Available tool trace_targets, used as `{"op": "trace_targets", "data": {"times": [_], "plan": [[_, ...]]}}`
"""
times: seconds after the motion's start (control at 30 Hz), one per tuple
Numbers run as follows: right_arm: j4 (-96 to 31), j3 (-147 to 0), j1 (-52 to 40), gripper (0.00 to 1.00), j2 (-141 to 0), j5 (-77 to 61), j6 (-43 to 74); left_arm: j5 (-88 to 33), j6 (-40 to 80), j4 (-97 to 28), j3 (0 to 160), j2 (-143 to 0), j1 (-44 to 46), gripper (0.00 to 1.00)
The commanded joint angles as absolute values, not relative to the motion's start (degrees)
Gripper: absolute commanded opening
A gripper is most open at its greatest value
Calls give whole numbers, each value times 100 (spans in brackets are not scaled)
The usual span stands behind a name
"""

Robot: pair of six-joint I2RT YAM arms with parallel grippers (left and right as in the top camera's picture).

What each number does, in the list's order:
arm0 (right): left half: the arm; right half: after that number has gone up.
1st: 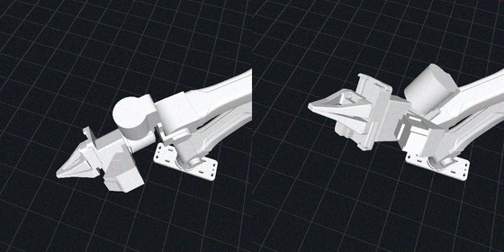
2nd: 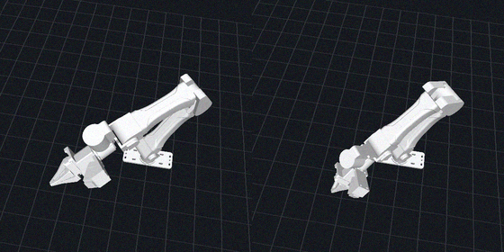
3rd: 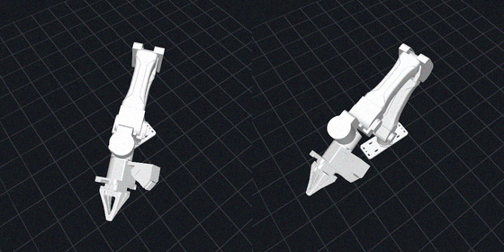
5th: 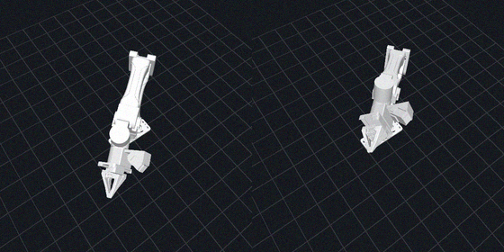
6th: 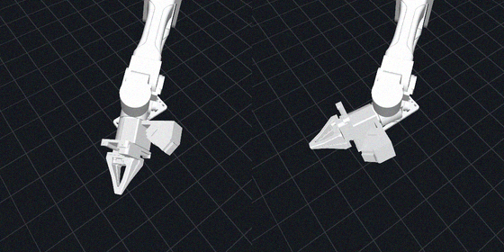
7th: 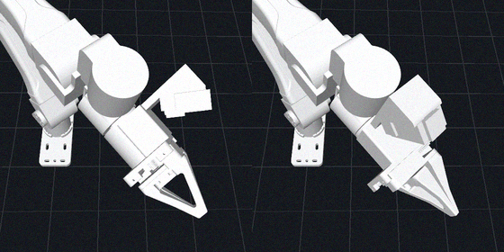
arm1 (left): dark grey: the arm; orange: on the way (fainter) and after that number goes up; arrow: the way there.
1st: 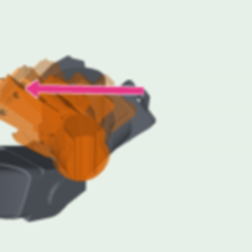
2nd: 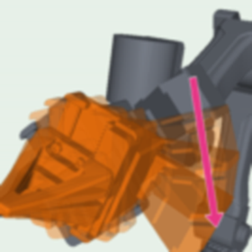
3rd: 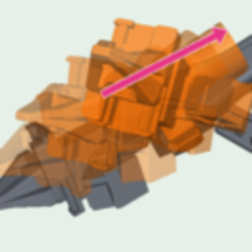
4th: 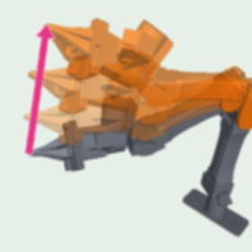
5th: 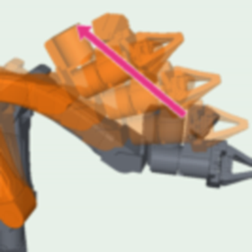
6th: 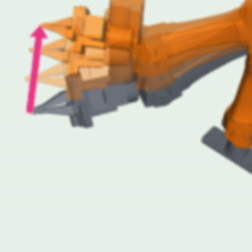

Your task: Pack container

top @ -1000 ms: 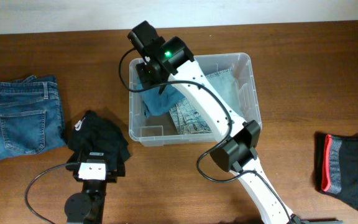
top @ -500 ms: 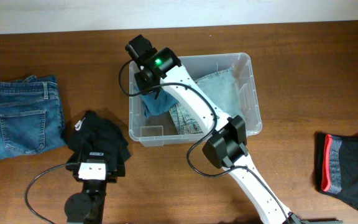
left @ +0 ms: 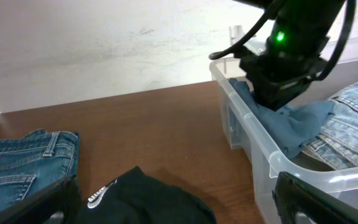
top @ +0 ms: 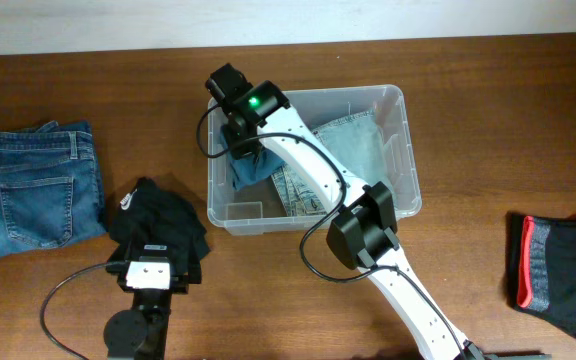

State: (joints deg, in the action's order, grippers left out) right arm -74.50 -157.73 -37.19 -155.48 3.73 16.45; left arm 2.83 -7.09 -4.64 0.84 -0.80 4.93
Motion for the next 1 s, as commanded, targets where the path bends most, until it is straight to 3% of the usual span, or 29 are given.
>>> {"op": "trace_targets", "data": {"times": [0.0, 0.4, 0.7, 0.97], "plan": [[-7797, -16300, -3629, 5, -15036, 329, 1605, 279, -740, -462, 58, -45, 521, 99], [-8912, -16392, -3647, 4, -14901, -266, 1653, 279, -740, -462, 58, -45, 521, 100], [-8742, -15568, -3752, 4, -14942, -331, 1695, 279, -738, -462, 58, -45, 521, 99], [-7800, -14374, -3938, 4, -14942, -497, 1669, 279, -740, -462, 58, -45, 521, 99]]}}
